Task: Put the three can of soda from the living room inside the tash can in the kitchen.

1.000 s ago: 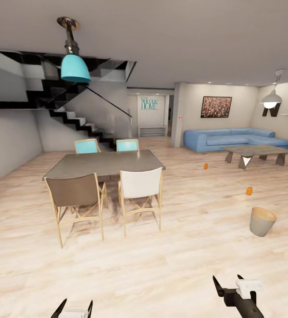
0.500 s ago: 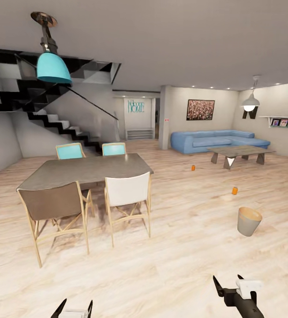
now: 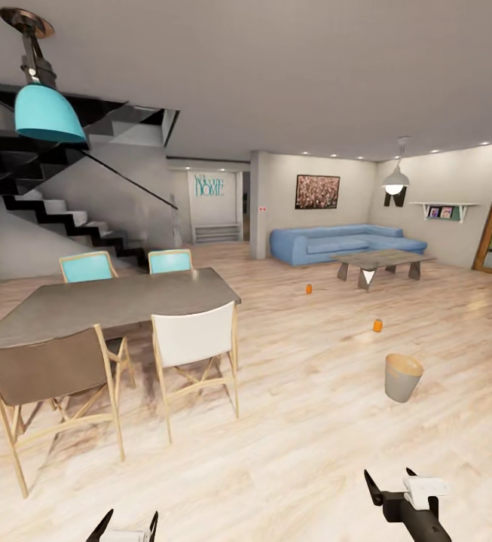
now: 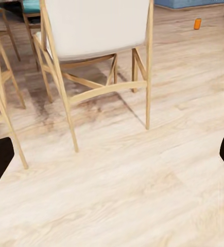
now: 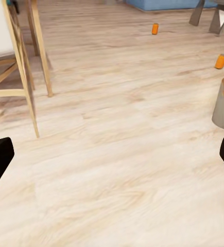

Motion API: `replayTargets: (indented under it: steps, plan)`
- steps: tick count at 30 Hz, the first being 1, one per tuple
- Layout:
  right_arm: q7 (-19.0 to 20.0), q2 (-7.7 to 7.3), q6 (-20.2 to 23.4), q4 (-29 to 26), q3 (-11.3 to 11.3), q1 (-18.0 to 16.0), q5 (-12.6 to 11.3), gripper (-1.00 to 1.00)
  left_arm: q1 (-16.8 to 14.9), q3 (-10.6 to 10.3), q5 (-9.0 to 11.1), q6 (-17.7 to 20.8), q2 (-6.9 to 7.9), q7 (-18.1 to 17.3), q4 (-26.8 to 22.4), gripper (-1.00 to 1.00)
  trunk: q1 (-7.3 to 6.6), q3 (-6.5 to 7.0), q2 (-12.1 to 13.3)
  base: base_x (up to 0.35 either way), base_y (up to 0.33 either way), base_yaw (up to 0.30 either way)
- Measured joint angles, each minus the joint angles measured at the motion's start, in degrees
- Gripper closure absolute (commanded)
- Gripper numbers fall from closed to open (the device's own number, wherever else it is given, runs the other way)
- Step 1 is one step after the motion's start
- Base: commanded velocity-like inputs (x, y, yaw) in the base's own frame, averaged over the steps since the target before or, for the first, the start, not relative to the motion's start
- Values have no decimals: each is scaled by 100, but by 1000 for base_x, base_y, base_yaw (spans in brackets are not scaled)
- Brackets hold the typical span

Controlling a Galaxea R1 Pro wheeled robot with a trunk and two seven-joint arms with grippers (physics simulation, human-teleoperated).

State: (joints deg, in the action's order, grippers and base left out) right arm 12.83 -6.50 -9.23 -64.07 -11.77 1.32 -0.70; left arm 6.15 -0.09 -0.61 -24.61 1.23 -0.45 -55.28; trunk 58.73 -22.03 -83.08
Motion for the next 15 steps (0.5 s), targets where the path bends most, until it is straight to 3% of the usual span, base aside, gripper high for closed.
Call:
replayTargets:
  steps: [6,15]
  plan:
    - [0,0,0,0,1,0,0,-100,0,0,0,0,0,1,0,-100,0,38,0,168,-49,-166]
    - [0,7,7,0,3,0,-3,-100,0,0,0,-7,0,1,0,-100,0,42,0,138,-47,-72]
